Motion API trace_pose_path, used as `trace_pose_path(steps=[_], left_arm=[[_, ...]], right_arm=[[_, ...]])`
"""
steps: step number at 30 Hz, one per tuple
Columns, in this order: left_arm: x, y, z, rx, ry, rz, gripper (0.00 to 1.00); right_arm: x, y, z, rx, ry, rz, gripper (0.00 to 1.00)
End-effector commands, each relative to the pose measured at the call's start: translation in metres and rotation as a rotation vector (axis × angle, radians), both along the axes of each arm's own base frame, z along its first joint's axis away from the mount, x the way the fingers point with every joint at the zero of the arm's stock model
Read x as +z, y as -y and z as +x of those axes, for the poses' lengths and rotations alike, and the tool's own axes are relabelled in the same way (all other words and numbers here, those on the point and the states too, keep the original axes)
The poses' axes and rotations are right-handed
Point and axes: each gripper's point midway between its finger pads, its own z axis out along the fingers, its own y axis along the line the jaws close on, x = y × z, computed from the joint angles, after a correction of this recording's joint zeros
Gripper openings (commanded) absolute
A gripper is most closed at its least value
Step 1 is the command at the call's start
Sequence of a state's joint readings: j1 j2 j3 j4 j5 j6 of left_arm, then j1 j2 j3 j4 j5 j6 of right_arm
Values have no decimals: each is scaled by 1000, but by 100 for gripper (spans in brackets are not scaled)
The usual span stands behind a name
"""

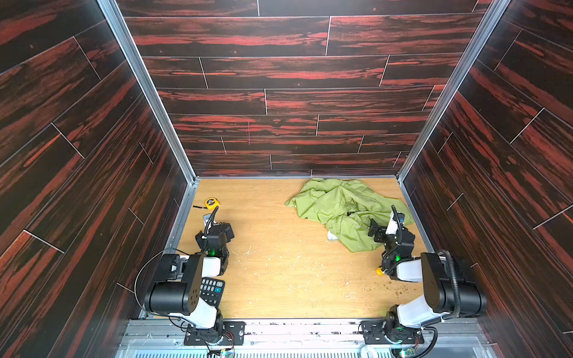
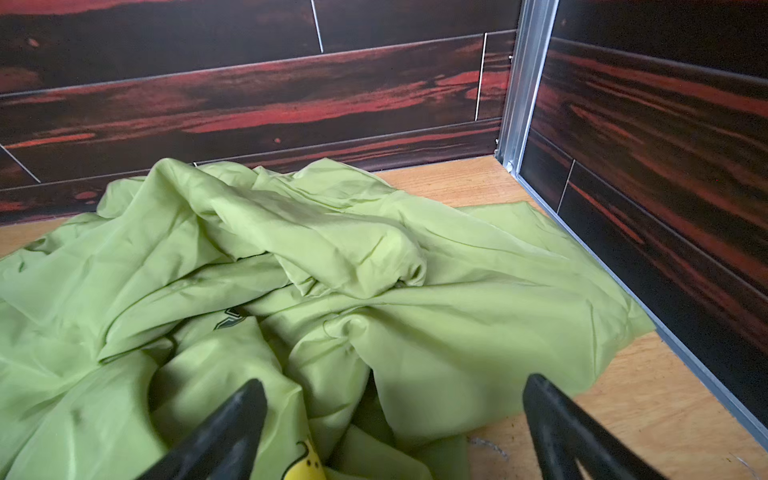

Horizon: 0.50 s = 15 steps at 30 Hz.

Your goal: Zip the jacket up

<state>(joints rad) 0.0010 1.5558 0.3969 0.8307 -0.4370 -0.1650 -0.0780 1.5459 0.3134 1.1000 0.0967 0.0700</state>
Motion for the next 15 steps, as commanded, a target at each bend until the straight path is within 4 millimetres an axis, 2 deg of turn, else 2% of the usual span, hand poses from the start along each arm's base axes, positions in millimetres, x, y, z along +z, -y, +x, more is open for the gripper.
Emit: trace_pose_path(steps=[1,15], left_arm=[[14,-2,3,4,40,4,99],[14,-2,3,4,39,5,100]], right_arm=[[1,-3,1,13,13,-5,99],[1,-2,1,12,14,-4,99]])
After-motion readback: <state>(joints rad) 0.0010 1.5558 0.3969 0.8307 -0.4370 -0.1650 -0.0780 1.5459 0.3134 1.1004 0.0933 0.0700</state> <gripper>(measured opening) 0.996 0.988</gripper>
